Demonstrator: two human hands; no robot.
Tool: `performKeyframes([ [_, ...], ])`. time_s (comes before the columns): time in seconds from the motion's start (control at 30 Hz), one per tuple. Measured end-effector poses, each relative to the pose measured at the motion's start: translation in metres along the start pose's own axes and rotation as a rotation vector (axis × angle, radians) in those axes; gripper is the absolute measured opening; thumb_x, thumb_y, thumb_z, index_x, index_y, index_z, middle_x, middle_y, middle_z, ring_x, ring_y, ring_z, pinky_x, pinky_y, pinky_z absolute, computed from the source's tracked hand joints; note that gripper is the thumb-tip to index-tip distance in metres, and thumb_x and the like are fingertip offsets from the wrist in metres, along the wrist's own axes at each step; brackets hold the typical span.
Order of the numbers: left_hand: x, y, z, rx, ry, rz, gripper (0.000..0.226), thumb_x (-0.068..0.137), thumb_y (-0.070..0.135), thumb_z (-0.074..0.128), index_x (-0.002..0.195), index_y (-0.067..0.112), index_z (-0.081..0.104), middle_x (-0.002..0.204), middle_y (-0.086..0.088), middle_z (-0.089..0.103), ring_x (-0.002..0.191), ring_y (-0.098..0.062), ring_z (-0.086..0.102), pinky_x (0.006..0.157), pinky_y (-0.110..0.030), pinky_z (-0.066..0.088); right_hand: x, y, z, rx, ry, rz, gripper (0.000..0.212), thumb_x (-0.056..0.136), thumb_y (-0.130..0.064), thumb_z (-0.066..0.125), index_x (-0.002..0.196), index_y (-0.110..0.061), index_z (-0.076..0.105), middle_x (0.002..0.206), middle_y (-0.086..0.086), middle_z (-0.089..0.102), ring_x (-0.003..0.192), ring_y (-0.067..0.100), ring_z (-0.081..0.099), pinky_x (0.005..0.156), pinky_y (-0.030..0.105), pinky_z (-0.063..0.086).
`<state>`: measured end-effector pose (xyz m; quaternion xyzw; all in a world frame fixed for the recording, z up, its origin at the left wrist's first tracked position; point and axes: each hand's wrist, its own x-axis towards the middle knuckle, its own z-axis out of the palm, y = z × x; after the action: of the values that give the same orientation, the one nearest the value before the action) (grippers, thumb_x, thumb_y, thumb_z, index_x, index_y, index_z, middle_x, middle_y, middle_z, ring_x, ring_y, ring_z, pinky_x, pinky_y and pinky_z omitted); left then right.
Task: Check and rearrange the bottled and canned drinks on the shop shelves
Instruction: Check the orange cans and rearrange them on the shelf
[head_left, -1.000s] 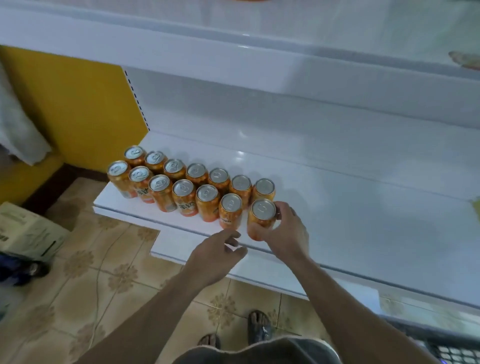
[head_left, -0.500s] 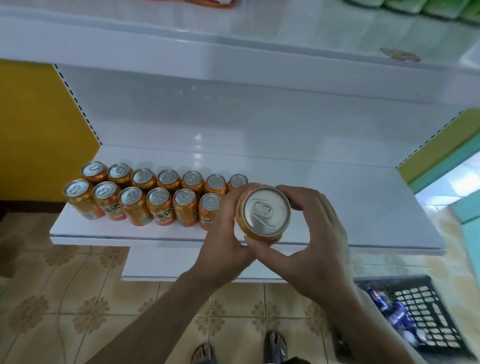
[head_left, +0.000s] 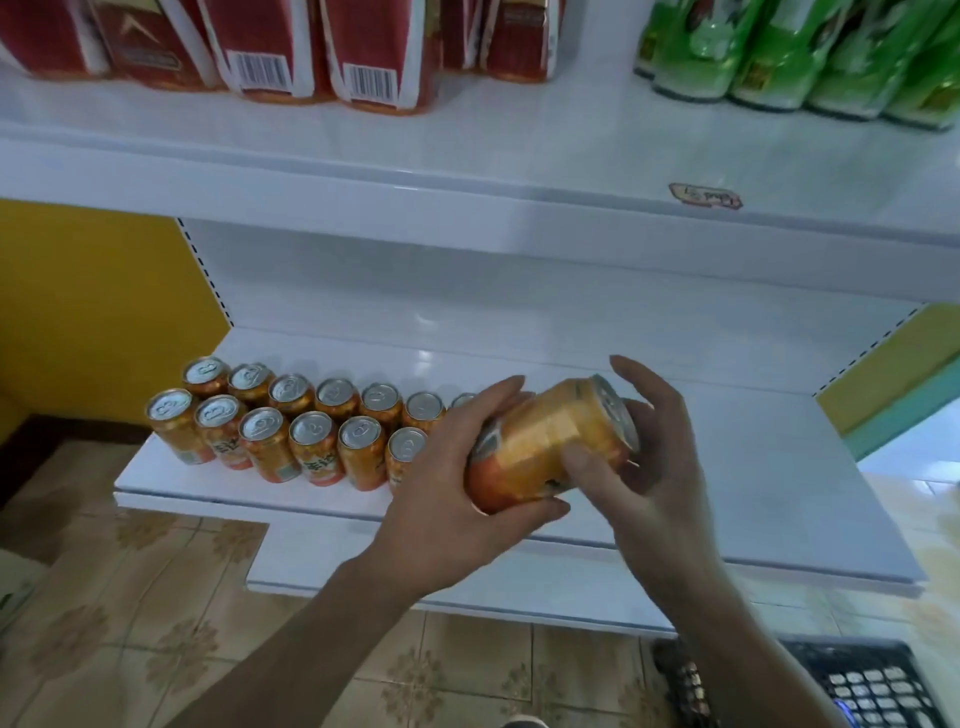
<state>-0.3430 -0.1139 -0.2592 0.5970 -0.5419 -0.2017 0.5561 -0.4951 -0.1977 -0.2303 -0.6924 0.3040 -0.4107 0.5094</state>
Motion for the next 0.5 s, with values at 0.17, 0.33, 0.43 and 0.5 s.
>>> performKeyframes([
  [0.17, 0.003, 0.012, -0.005, -0.045, -0.015, 0.077, 0.088, 0.073, 0.035, 0.08, 0.147, 0.027, 0.032, 0.146, 0.016, 0.047, 0.138, -0.016, 0.045, 0.102, -0.031, 0.049, 0.011, 0.013, 0.006, 0.7, 0.03, 0.582, 0.049, 0.086, -0.04, 0.059, 0.127, -0.014, 0.062, 0.112, 0.011, 0.069, 0.099, 0.028, 0.067, 0.072, 0.034, 0.059],
  [0.33, 0.01, 0.023, 0.007, -0.092, -0.005, 0.087, 0.083, 0.075, 0.021, 0.082, 0.145, 0.026, 0.038, 0.147, 0.015, 0.05, 0.138, -0.014, 0.045, 0.106, -0.022, 0.042, 0.008, 0.016, 0.022, 0.993, -0.124, 0.897, 0.048, 0.094, -0.042, 0.048, 0.098, -0.006, 0.079, 0.094, 0.011, 0.075, 0.078, 0.02, 0.073, 0.072, 0.026, 0.061],
  [0.43, 0.011, 0.026, 0.013, -0.175, 0.002, 0.08, 0.096, 0.069, 0.014, 0.087, 0.147, 0.026, 0.032, 0.145, 0.011, 0.053, 0.137, -0.016, 0.048, 0.107, -0.023, 0.042, 0.006, 0.026, 0.025, 1.074, -0.162, 0.892, 0.048, 0.098, -0.044, 0.046, 0.102, -0.009, 0.079, 0.104, 0.007, 0.074, 0.094, 0.016, 0.071, 0.097, 0.024, 0.052],
  [0.5, 0.011, 0.027, 0.014, -0.193, -0.001, 0.081, 0.102, 0.067, 0.011, 0.089, 0.148, 0.025, 0.029, 0.145, 0.01, 0.054, 0.136, -0.016, 0.049, 0.107, -0.024, 0.042, 0.005, 0.029, 0.023, 1.094, -0.166, 0.896, 0.048, 0.099, -0.044, 0.045, 0.111, -0.009, 0.077, 0.116, 0.007, 0.069, 0.109, 0.016, 0.063, 0.119, 0.029, 0.03],
])
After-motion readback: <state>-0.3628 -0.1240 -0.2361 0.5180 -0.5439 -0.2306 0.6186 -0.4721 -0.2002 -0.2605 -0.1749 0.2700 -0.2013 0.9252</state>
